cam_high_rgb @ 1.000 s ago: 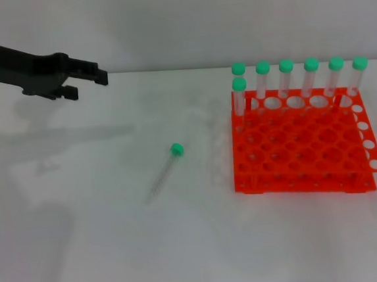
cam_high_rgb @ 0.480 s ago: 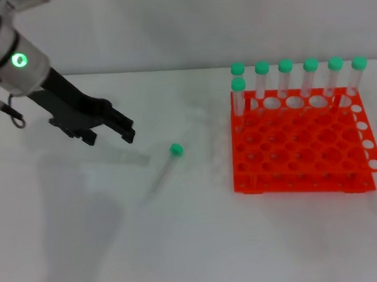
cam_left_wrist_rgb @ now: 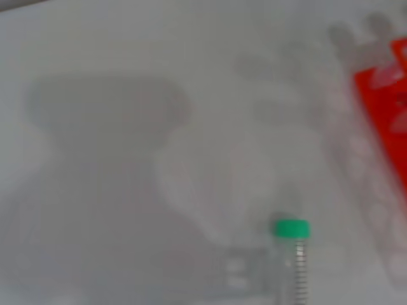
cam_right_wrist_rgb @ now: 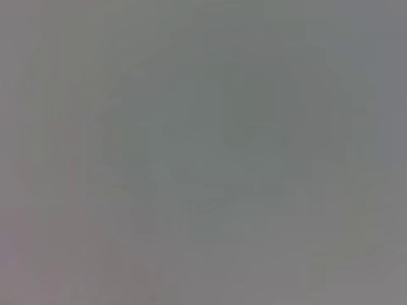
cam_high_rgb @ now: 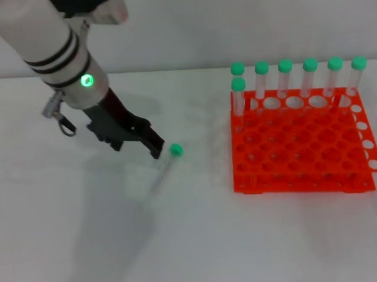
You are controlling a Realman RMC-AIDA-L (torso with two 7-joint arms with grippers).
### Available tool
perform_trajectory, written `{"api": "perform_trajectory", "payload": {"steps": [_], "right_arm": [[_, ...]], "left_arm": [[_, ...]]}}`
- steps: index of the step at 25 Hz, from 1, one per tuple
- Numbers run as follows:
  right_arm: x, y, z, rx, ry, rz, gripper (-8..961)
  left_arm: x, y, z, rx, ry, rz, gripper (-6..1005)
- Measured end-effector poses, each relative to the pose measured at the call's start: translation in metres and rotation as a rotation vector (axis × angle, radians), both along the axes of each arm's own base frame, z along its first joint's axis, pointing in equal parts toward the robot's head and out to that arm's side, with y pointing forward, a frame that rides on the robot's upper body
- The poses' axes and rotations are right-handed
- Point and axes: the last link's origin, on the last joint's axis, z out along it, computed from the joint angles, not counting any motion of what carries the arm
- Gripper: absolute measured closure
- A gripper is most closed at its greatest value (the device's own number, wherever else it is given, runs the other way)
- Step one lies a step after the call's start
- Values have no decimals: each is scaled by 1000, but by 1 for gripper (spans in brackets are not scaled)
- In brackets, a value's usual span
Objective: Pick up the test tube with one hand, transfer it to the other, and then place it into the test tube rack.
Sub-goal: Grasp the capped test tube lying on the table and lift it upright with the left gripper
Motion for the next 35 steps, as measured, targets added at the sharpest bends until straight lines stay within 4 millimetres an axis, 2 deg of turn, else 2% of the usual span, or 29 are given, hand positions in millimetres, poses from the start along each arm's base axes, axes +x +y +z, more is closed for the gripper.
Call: {"api": "perform_trajectory", "payload": {"steps": [7, 14, 21, 35], "right_arm": [[1, -1, 0, 2, 2, -3, 124], [-2, 2, -1, -3, 0, 5, 124], [-1, 1, -1, -4, -2, 5, 123], [0, 0, -1, -5, -2, 2, 123]], "left_arm": [[-6, -9, -13, -43, 55, 27, 139], [-13, -14, -20, -46, 83, 34, 191], [-14, -20, -38, -78, 75, 10, 222], [-29, -25, -48, -62, 60, 30, 227]]}}
